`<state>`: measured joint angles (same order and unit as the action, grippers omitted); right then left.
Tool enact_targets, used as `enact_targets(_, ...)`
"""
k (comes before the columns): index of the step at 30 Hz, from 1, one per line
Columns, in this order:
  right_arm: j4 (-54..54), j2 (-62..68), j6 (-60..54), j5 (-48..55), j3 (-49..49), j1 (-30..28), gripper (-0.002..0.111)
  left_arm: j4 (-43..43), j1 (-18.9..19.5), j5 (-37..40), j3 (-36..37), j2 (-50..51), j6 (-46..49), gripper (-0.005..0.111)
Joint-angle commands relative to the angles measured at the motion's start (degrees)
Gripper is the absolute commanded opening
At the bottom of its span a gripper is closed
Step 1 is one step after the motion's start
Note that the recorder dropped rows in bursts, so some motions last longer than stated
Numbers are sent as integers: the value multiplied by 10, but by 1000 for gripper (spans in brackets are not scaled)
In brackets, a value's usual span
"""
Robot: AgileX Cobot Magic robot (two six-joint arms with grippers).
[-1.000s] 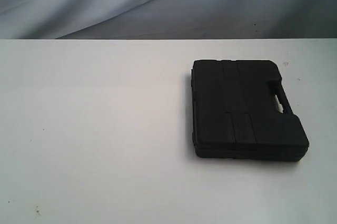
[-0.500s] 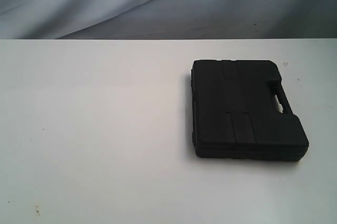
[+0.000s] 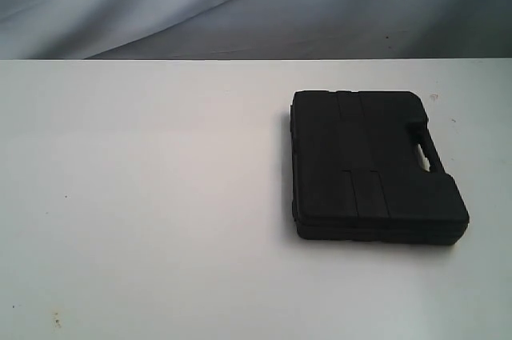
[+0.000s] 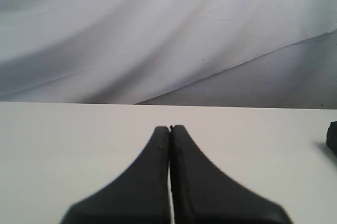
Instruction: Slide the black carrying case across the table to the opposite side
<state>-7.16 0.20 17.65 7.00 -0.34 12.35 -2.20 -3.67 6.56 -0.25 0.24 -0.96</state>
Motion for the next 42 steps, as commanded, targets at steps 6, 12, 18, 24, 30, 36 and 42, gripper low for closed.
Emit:
enact_targets(6,58,-2,-99,-37,3,-5,0,-3,2,-4,3,-2,-2,0)
enact_targets(12,99,-2,-180,-34,3,-5,0,-3,2,-4,3,-2,-2,0)
enact_targets(18,101,-2,-182,-34,3,-5,0,-3,2,-4,3,-2,-2,0)
enact_targets(24,95,-2,-187,3,3,-5,0,-3,2,-4,3,-2,-2,0)
enact_targets(30,103,-2,-187,10,3,-5,0,-3,2,-4,3,-2,-2,0)
enact_targets(36,103,-2,-185,10,3,-5,0,-3,2,-4,3,-2,-2,0)
enact_targets(42,103,-2,-185,10,3,-5,0,-3,2,-4,3,-2,-2,0)
